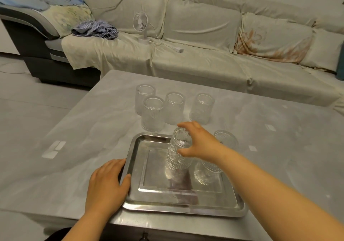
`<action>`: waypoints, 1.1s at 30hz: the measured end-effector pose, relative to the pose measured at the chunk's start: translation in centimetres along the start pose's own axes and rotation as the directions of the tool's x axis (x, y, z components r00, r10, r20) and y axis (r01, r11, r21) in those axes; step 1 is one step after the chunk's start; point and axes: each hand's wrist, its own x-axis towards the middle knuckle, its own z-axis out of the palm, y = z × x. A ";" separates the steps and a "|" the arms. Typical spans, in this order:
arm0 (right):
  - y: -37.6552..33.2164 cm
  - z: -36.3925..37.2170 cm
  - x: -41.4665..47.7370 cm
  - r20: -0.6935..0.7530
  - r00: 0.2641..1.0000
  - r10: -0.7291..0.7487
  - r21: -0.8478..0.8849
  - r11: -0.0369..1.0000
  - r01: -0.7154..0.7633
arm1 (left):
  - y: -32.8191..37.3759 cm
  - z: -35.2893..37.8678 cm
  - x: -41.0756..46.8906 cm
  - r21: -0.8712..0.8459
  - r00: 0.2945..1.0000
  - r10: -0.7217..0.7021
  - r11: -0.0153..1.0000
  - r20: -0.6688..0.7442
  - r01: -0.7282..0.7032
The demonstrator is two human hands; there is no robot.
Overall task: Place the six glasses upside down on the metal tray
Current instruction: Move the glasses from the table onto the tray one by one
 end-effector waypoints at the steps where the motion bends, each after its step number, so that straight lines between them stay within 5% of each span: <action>1: 0.0 0.0 0.0 0.004 1.000 0.015 0.000 1.000 -0.015 | 0.0 0.0 0.0 0.005 1.000 0.003 1.000 0.002 -0.003; 11: 0.1 -0.7 1.2 0.070 0.996 0.051 -0.010 0.999 -0.050 | -0.2 -0.1 0.1 0.006 1.000 0.015 1.000 0.004 -0.015; 16: 1.2 -2.5 3.1 -0.167 0.978 0.122 0.150 0.984 -0.097 | -0.2 -0.1 0.1 -0.006 1.000 0.017 1.000 -0.010 -0.017; 20: 3.4 -4.7 6.1 -0.295 0.929 0.223 0.118 0.973 -0.196 | -0.3 0.3 0.3 0.048 1.000 -0.013 0.999 0.013 0.013; 25: 5.8 -5.9 9.8 -0.298 0.883 0.361 0.005 0.926 -0.377 | -0.5 0.7 0.6 0.075 1.000 -0.020 0.997 0.019 0.018; 33: 7.3 -5.4 13.8 -0.208 0.870 0.446 0.044 0.893 -0.447 | -0.5 1.1 0.9 0.107 0.999 -0.038 0.994 0.016 0.036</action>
